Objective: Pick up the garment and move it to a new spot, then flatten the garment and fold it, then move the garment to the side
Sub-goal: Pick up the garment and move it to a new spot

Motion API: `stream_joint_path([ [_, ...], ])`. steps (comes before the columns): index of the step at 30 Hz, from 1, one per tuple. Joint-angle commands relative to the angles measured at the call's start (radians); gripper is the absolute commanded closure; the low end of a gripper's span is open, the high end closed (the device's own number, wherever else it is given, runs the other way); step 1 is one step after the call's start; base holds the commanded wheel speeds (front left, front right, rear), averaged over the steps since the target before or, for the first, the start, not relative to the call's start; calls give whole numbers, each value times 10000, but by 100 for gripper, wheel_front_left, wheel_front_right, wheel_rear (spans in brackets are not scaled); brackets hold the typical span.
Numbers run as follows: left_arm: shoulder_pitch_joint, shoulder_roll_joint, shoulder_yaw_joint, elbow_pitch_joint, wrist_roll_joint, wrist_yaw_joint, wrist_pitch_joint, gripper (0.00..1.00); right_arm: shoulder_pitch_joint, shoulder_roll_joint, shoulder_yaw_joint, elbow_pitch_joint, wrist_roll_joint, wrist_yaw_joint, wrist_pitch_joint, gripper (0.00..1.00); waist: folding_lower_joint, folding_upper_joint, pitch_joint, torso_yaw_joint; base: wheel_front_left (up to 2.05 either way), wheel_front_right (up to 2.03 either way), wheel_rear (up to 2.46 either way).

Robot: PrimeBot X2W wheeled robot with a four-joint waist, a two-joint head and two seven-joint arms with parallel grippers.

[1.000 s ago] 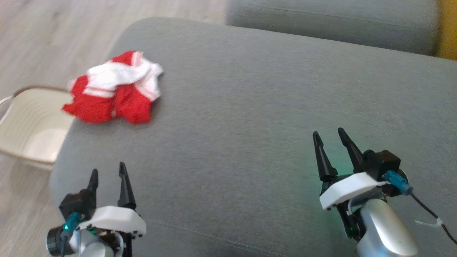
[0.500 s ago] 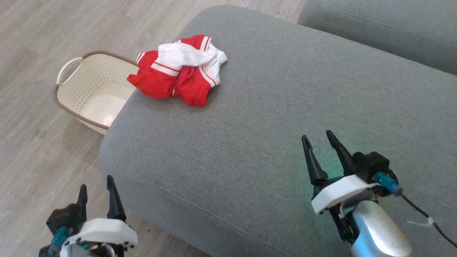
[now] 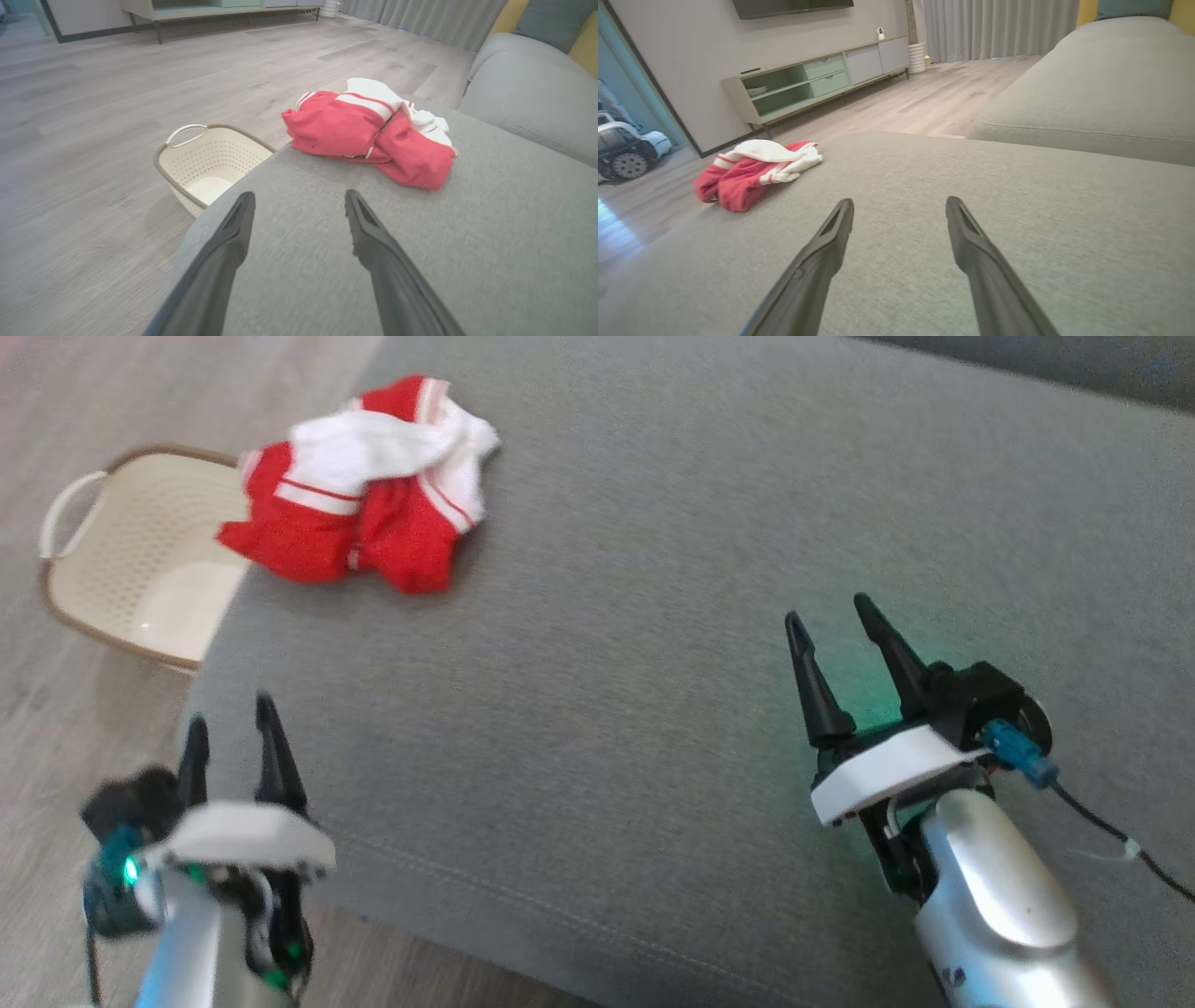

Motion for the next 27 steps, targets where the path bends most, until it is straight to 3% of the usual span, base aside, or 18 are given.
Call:
stream_joint_path([
  [1,-616,198,549,-14,63,-181,-51,0,-359,99,175,-398,-96,-9,-65,0,0,0,611,-670,0,0,0],
  [5,-1784,467,993,594,537,-462,-51,0,-702,86,96,-780,-254,-9,-46,0,0,0,1256,-1301,0,0,0],
  [13,-3677,1035,1352,1714,1265,-559,-51,0,-1049,36,-25,-1598,-322,-9,29,0,0,0,2184,-2080,0,0,0],
  [22,-5425,1919,1804,4295,1636,240,-51,0,-1132,46,-5,-2338,-338,-9,115,0,0,0,2808,-2775,0,0,0],
  [25,-5784,2125,1888,4829,1626,329,-51,0,-1101,53,-58,-2425,-310,-9,121,0,0,0,2842,-2914,0,0,0],
  [26,-5860,2172,1901,4953,1622,321,-51,13,-1087,55,-78,-2441,-301,-9,120,0,0,0,2835,-2949,0,0,0],
  [27,-5910,2214,1899,5054,1625,286,-51,60,-1067,57,-101,-2448,-291,-9,116,0,0,0,2809,-2985,0,0,0],
])
